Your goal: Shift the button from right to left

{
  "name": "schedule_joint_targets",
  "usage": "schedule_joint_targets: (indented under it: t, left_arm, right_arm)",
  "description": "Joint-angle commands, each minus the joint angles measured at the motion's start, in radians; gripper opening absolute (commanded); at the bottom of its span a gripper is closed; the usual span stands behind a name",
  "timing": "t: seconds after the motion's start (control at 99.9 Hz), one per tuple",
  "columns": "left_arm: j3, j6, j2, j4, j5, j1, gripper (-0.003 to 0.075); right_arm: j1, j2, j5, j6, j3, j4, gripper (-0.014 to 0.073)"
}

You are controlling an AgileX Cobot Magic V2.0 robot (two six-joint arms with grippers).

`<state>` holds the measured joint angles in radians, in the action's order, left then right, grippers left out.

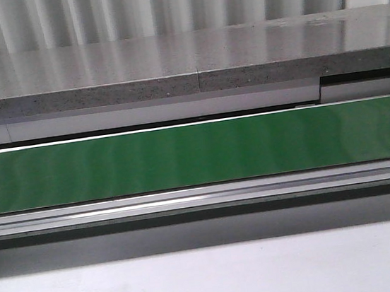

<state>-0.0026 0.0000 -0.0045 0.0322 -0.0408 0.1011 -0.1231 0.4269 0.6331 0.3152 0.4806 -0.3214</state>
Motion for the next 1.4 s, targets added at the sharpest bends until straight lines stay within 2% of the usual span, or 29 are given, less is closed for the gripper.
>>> schedule_joint_targets:
  t: [0.0, 0.801, 0.881, 1.011, 1.102, 1.312, 1.392]
  left_arm:
    - [0.025, -0.009, -0.035, 0.001, 0.087, 0.010, -0.0020]
    - [0.025, -0.009, -0.035, 0.001, 0.087, 0.010, -0.0020]
    - [0.025, -0.009, -0.035, 0.001, 0.087, 0.010, -0.0020]
    - [0.025, -0.009, -0.035, 0.001, 0.087, 0.010, -0.0020]
    - [0.025, -0.009, -0.035, 0.001, 0.087, 0.010, -0.0020]
    - [0.025, -0.009, -0.035, 0.001, 0.087, 0.010, -0.0020]
    - [0.025, -0.009, -0.035, 0.001, 0.087, 0.010, -0.0020]
  right_arm:
    - [0.001, 0.004, -0.062, 0.007, 0.029, -0.010, -0.0067]
    - [0.013, 0.004, -0.064, 0.007, 0.028, -0.009, -0.0067]
    - [0.027, 0.002, -0.088, 0.007, 0.026, -0.002, -0.0067]
    - [0.077, -0.046, -0.215, 0.004, -0.007, 0.012, -0.0067]
    - [0.113, -0.097, -0.313, -0.051, -0.068, 0.069, -0.0067]
    - [0.163, -0.233, -0.543, -0.403, -0.272, 0.329, -0.0067]
    - [0.189, -0.283, -0.580, -0.471, -0.342, 0.374, -0.0067]
